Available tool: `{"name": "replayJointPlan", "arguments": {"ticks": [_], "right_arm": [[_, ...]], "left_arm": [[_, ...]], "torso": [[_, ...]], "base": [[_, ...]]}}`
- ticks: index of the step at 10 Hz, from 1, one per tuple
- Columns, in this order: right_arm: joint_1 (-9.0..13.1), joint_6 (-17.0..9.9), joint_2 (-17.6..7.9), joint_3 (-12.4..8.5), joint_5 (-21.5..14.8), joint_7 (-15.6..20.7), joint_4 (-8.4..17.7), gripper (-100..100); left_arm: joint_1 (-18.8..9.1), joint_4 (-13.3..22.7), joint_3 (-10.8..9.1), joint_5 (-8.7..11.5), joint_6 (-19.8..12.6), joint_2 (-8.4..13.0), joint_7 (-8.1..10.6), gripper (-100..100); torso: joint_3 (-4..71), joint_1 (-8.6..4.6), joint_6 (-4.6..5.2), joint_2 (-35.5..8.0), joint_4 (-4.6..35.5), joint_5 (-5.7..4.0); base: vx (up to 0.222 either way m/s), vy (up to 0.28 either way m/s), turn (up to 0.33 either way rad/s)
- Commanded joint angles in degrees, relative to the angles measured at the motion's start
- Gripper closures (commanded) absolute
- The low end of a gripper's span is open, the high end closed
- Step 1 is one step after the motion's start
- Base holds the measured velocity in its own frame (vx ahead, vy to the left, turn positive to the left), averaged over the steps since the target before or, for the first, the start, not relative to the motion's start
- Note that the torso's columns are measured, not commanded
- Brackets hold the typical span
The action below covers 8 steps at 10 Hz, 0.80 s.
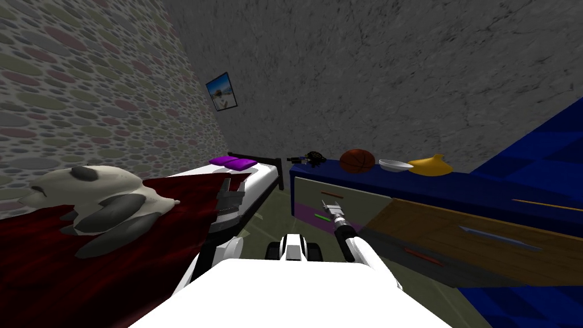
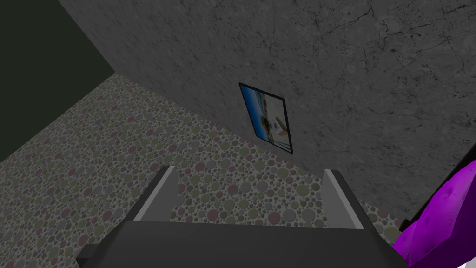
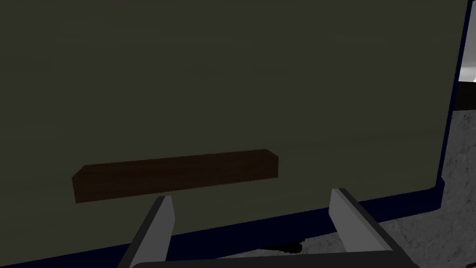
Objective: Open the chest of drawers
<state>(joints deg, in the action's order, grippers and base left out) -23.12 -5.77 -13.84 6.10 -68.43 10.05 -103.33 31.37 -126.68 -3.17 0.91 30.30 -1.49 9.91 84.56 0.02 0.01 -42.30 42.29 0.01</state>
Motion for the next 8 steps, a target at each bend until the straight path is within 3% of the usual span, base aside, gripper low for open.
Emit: {"name": "replayJointPlan", "arguments": {"ticks": [1,4,6,7,8], "right_arm": [[0.90,-4.09,-1.33,0.73,-4.55,0.88,2.34,-100],[2.12,-7.99,-2.41,1.04,-11.27,2.48,6.87,-100],[2.12,-9.19,-2.41,1.04,-12.72,2.48,6.87,-100],[2.74,-11.70,-2.94,1.19,-14.40,3.27,9.16,-100],[2.74,-11.70,-2.94,1.19,-16.49,3.27,9.16,-100]], "left_arm": [[0.00,0.00,0.00,0.00,0.00,0.00,0.00,0],[0.00,0.00,0.00,0.00,0.00,0.00,0.00,0],[0.00,0.00,0.00,0.00,0.00,0.00,0.00,0],[0.00,0.00,-0.01,0.00,0.00,0.00,0.00,0],[0.00,0.00,0.00,0.00,0.00,0.00,0.00,0]], "torso": [[0.00,0.00,-0.02,0.01,0.00,-0.01],[0.01,-0.06,0.00,0.02,-0.01,-0.02],[0.01,-0.04,0.00,0.02,0.00,-0.01],[0.00,-0.13,0.00,0.00,0.00,-0.04],[0.01,-0.05,-0.02,0.02,-0.01,-0.03]], "base": [[0.019,0.055,0.023],[0.021,0.057,0.039],[0.019,0.034,0.012],[0.018,0.032,0.050],[0.019,0.042,0.028]]}}
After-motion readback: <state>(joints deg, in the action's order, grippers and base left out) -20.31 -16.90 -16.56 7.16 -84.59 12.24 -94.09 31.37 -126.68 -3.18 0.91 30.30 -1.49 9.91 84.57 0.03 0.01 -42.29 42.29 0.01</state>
